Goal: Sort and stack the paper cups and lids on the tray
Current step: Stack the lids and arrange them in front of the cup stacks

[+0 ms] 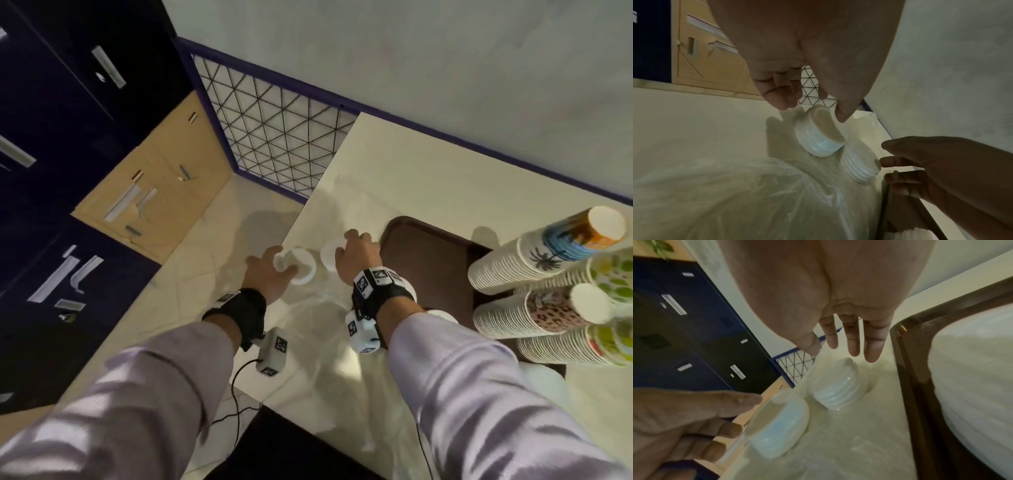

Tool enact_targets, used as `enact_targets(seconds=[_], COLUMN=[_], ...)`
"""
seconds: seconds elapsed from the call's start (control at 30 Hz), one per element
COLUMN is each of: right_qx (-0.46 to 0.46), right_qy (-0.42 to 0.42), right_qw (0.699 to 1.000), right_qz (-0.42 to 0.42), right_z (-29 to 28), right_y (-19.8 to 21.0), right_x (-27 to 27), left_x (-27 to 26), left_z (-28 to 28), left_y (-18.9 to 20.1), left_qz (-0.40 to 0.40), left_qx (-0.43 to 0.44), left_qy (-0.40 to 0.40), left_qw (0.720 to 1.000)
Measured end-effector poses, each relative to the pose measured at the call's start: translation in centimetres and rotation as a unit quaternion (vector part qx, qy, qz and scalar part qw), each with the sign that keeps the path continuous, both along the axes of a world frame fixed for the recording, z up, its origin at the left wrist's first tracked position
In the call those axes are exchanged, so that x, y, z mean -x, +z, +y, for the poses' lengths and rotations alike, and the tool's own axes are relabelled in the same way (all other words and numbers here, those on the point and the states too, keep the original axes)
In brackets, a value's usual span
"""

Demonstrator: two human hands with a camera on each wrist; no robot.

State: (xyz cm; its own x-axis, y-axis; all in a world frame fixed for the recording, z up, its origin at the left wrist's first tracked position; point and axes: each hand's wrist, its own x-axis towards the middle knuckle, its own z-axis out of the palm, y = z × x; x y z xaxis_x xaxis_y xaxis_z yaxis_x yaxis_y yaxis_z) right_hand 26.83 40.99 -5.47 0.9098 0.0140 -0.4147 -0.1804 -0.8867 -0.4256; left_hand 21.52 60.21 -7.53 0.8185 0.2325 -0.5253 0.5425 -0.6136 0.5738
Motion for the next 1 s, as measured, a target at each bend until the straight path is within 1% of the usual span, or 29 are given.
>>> enact_targets(seconds=[0.13,0.23,0.4,0.63,0.8,1.0], right_qx=[0.023,0.022,0.026,0.008,-0.003,-0.056], right_qy=[0.005,0.005,0.009,-0.007,-0.010,-0.033], right_qw=[0.999,0.998,0.999,0.998,0.997,0.996], right_qz=[0.032,0.050,0.042,0.058,0.077,0.053], right_z=[0.3,0.5,0.5,0.6,0.2,0.2], right_y=[-1.3,-1.9,-2.6,-2.9,-2.9,-2.6], right_x=[-0.6,-0.7,-0.7,-1.2,-1.2,-0.8], left_x=[-0.8,-1.1,-1.7,-2.2,-2.3,-2.5], left_z=[-0.5,-1.0,-1.5,-1.9,-1.7,-1.7], left_y=[-1.0,-1.6,-1.9,-1.9,-2.0,-1.9], left_qz=[0.027,0.036,0.032,0.026,0.048,0.058], left_qx=[-0.005,-0.018,-0.017,-0.044,-0.046,-0.043], left_qy=[-0.027,-0.033,-0.026,-0.066,-0.066,-0.041], left_qw=[0.999,0.999,0.999,0.996,0.996,0.997])
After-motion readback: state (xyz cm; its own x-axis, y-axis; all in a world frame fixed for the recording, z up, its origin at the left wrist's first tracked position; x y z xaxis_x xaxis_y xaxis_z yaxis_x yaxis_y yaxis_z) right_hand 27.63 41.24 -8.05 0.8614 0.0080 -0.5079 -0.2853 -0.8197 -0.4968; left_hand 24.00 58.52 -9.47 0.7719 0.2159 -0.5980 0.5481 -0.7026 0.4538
